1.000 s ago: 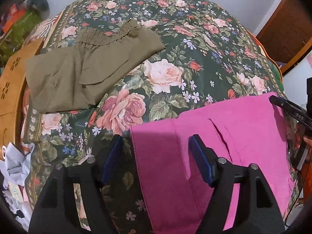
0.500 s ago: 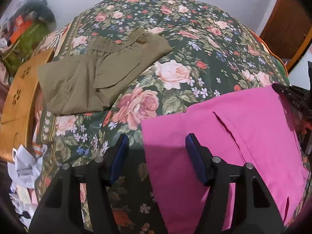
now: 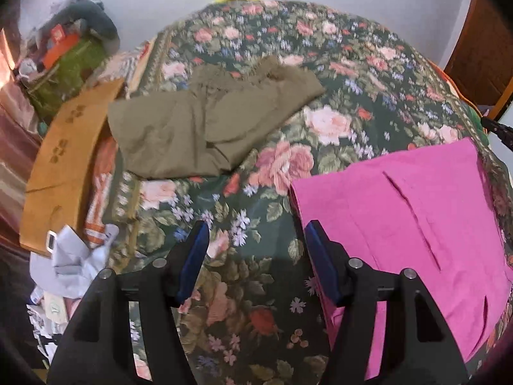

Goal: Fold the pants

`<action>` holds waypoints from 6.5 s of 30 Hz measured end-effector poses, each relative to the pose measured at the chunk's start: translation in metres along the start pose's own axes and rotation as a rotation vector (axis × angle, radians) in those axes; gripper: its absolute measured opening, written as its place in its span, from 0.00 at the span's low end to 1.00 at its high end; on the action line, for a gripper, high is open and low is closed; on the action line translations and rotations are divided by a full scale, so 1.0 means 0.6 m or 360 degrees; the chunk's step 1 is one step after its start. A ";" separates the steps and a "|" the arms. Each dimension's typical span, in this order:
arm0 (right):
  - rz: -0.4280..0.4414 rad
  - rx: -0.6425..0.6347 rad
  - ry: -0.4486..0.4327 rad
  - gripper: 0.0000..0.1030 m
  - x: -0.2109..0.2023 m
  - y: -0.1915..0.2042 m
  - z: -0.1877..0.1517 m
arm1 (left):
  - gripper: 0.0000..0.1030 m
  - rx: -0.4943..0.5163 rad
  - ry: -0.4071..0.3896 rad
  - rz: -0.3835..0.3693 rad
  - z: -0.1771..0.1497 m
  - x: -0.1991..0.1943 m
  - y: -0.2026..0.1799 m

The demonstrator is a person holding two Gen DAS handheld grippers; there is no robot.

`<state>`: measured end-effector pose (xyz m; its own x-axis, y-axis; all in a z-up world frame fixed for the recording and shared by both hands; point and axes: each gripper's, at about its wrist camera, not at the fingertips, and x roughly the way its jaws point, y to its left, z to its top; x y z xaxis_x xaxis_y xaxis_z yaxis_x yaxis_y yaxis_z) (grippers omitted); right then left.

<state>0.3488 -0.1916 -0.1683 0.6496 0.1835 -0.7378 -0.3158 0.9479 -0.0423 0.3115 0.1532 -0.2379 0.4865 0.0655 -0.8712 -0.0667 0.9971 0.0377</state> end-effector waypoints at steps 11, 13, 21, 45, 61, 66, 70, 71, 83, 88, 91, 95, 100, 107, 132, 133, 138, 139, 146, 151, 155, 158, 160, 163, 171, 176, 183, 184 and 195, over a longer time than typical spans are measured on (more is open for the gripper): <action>0.0620 -0.0005 0.0125 0.32 -0.016 0.123 0.009 | 0.69 0.0104 -0.0090 -0.0195 0.052 -0.038 -0.072; 0.0667 -0.0022 0.0154 0.44 -0.009 0.148 0.004 | 0.70 0.0120 -0.0059 -0.0229 0.060 -0.031 -0.086; 0.0813 -0.0147 0.0461 0.68 0.046 0.227 -0.045 | 0.71 0.0164 0.0167 -0.0328 0.054 0.032 -0.123; 0.0719 -0.0035 0.0581 0.80 -0.042 0.148 -0.168 | 0.83 0.0160 0.0149 -0.0251 -0.059 -0.031 -0.093; 0.0512 0.0080 0.0446 0.80 -0.116 0.118 -0.226 | 0.87 -0.0028 0.0081 -0.0165 -0.139 -0.102 -0.045; 0.0475 0.0063 0.0381 0.80 -0.134 0.128 -0.221 | 0.87 -0.0097 0.0011 -0.0110 -0.153 -0.134 -0.031; 0.0469 0.0041 0.0242 0.80 -0.161 0.143 -0.197 | 0.87 -0.0214 -0.0119 -0.0047 -0.154 -0.170 -0.018; 0.0473 0.0043 0.0209 0.80 -0.166 0.146 -0.193 | 0.87 -0.0248 -0.0144 -0.0062 -0.154 -0.178 -0.016; 0.0493 -0.0077 0.0166 0.80 -0.146 0.205 -0.178 | 0.87 -0.0488 0.0016 -0.0389 -0.166 -0.162 -0.041; 0.0452 -0.0222 0.0219 0.80 -0.127 0.226 -0.200 | 0.87 -0.0516 0.0107 -0.0475 -0.177 -0.144 -0.058; 0.0479 -0.0213 0.0225 0.80 -0.128 0.221 -0.199 | 0.87 -0.0534 0.0168 -0.0561 -0.180 -0.131 -0.070; 0.0523 -0.0176 0.0245 0.80 -0.123 0.216 -0.201 | 0.87 -0.0554 0.0205 -0.0628 -0.173 -0.118 -0.084; 0.0558 -0.0141 0.0257 0.80 -0.120 0.214 -0.204 | 0.93 -0.0693 0.0270 -0.0796 -0.155 -0.094 -0.074; 0.0584 -0.0119 0.0261 0.80 -0.120 0.215 -0.207 | 0.46 -0.0755 0.0246 -0.0588 -0.131 -0.077 -0.059; 0.0586 -0.0015 0.0251 0.80 -0.143 0.184 -0.224 | 0.12 -0.0345 -0.0417 0.0235 -0.182 -0.257 -0.031; 0.0582 -0.0017 0.0249 0.80 -0.142 0.184 -0.225 | 0.11 -0.0320 -0.0446 0.0237 -0.179 -0.264 -0.037; 0.0569 -0.0020 0.0248 0.80 -0.143 0.186 -0.226 | 0.11 -0.0150 -0.0600 0.0208 -0.148 -0.299 -0.091; 0.0570 -0.0016 0.0249 0.80 -0.143 0.185 -0.226 | 0.11 -0.0122 -0.0621 0.0187 -0.146 -0.308 -0.102; 0.0575 -0.0011 0.0250 0.80 -0.144 0.183 -0.228 | 0.10 0.0022 -0.0645 -0.0045 -0.101 -0.322 -0.178; 0.0589 -0.0002 0.0255 0.80 -0.144 0.181 -0.227 | 0.10 0.0036 -0.0579 -0.0203 -0.082 -0.308 -0.213; 0.0597 -0.0002 0.0253 0.80 -0.143 0.181 -0.227 | 0.10 0.0036 -0.0529 -0.0290 -0.075 -0.298 -0.231; 0.0611 0.0009 0.0257 0.80 -0.140 0.179 -0.227 | 0.10 0.0033 -0.0486 -0.0346 -0.074 -0.289 -0.237; 0.0615 0.0012 0.0257 0.80 -0.140 0.180 -0.227 | 0.10 0.0041 -0.0446 -0.0393 -0.075 -0.282 -0.243; 0.0618 0.0014 0.0257 0.80 -0.139 0.180 -0.227 | 0.11 0.0082 -0.0383 -0.0439 -0.079 -0.273 -0.255; 0.0622 0.0020 0.0258 0.80 -0.138 0.179 -0.228 | 0.18 0.0217 -0.0284 -0.0466 -0.097 -0.256 -0.280; 0.0608 0.0008 0.0244 0.80 -0.144 0.179 -0.225 | 0.23 0.0220 -0.0268 -0.0401 -0.093 -0.243 -0.264; 0.0564 -0.0020 0.0163 0.80 -0.172 0.165 -0.218 | 0.59 0.0167 -0.0246 -0.0270 -0.040 -0.209 -0.196; 0.0559 -0.0006 0.0155 0.80 -0.175 0.159 -0.217 | 0.65 0.0169 -0.0239 -0.0255 -0.031 -0.204 -0.189; 0.0484 0.0145 0.0099 0.80 -0.181 0.103 -0.198 | 0.83 0.0176 -0.0031 -0.0145 0.077 -0.076 -0.131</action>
<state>0.1764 -0.1839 -0.1707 0.4906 0.4482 -0.7473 -0.4237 0.8721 0.2449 0.3349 0.0739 -0.1785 0.5029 -0.0256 -0.8640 0.0743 0.9971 0.0136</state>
